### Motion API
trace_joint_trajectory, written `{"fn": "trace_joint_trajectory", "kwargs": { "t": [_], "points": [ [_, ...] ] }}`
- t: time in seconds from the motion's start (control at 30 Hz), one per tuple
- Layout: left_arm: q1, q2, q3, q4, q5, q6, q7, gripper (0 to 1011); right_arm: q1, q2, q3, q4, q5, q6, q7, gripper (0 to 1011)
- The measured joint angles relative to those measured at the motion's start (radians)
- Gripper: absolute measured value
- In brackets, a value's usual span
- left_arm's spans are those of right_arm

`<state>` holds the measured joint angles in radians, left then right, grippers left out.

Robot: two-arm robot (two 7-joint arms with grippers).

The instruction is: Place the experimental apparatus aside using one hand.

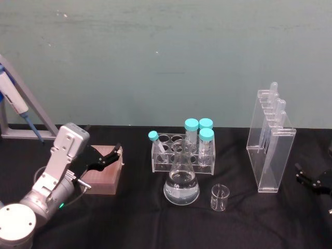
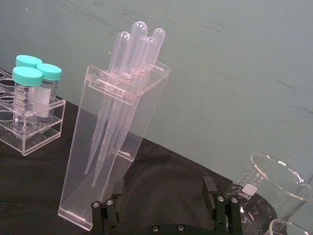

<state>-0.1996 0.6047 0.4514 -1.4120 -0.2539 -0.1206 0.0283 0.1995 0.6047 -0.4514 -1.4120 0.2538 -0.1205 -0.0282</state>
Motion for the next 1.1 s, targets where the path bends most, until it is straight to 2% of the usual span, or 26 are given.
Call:
{"fn": "trace_joint_trajectory", "kwargs": {
  "t": [1.1],
  "points": [
    [0.0,0.0,0.0,0.0,0.0,0.0,0.0,1000,0.0,0.0,0.0,0.0,0.0,0.0,0.0,1000]
  ]
}}
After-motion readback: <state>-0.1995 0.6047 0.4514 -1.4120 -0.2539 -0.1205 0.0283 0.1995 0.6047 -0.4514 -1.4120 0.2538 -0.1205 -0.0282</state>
